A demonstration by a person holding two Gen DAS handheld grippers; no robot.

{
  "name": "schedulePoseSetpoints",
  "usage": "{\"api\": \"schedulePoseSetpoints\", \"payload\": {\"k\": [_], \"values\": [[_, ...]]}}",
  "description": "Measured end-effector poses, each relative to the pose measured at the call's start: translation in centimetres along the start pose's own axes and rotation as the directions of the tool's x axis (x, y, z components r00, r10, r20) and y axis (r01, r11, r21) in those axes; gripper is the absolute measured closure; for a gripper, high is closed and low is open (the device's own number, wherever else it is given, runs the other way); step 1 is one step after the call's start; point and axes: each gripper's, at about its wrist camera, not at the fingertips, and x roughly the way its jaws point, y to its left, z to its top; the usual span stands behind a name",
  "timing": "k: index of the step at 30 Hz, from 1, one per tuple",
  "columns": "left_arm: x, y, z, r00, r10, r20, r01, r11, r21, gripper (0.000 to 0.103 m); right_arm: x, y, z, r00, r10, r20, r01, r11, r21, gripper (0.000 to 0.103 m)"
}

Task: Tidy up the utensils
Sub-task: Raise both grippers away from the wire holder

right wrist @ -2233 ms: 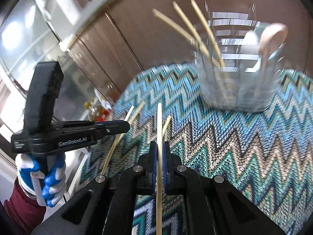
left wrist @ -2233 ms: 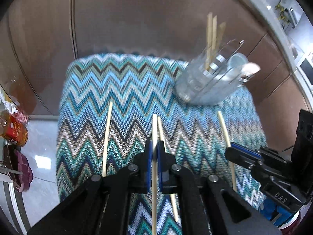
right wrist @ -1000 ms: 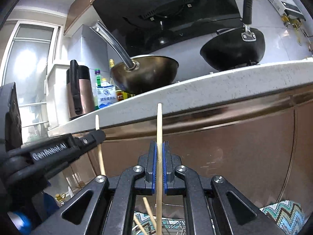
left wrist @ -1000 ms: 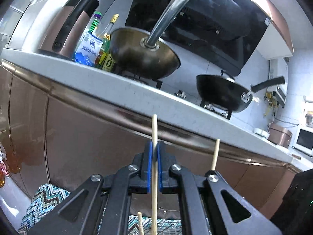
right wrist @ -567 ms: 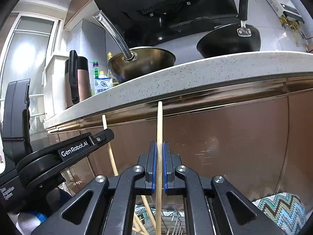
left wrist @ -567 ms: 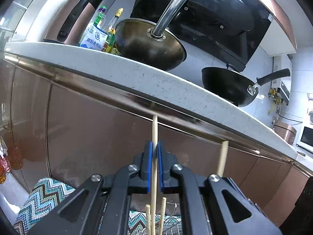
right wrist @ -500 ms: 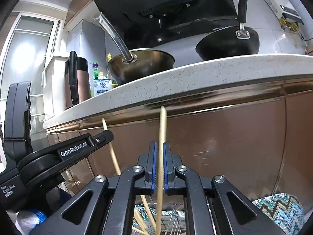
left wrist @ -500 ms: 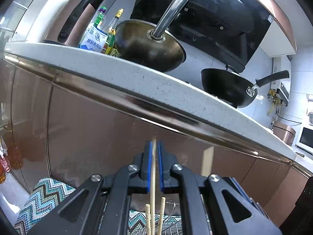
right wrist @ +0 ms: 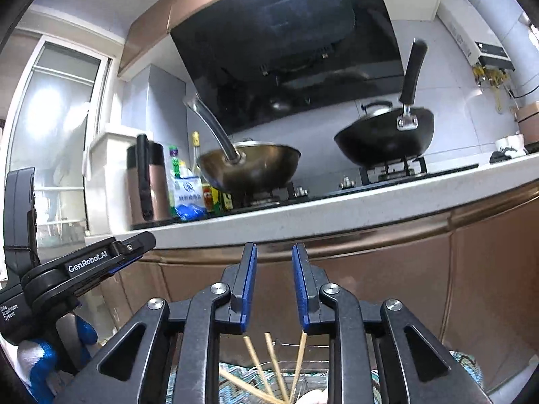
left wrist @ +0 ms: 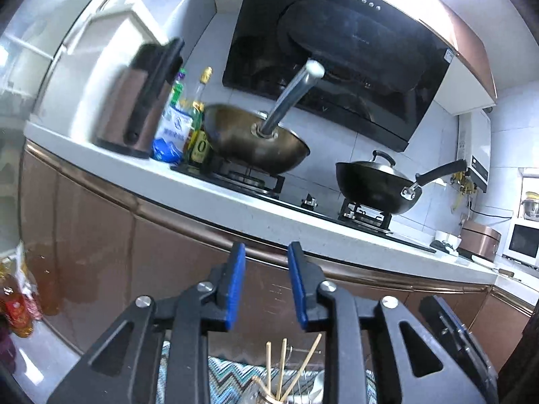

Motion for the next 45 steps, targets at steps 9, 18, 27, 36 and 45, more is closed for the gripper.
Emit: {"api": "schedulePoseSetpoints", "payload": {"k": [9, 18, 27, 36, 45], "values": [[-11.0, -0.3, 1.4, 0.994, 0.098, 0.047, -0.101, 0.992, 0.075, 0.060, -9.6, 2.9, 2.9, 1.000, -0.020, 0.002, 0.020, 1.000, -0.008, 0.050], [-18.7, -0.8, 0.5, 0.982, 0.184, 0.042, -0.188, 0.967, 0.171, 0.054, -15.7, 5.3, 2.8, 0.998, -0.038, -0.043, 0.037, 0.999, -0.019, 0.038], [-22.2, -0.8, -0.1, 0.966, 0.259, 0.012, -0.255, 0.941, 0.224, 0.053, -18.3, 7.2, 2.7, 0.997, -0.026, -0.068, 0.022, 0.998, -0.052, 0.038], [-23.2, -0.5, -0.8, 0.953, 0.302, -0.022, -0.288, 0.924, 0.251, 0.053, -20.0, 6.7, 2.3, 0.996, -0.046, -0.083, 0.042, 0.998, -0.051, 0.038], [-23.6, -0.5, -1.3, 0.948, 0.318, -0.028, -0.297, 0.912, 0.282, 0.053, -20.6, 6.0, 2.2, 0.993, -0.062, -0.100, 0.058, 0.997, -0.048, 0.038]]}}
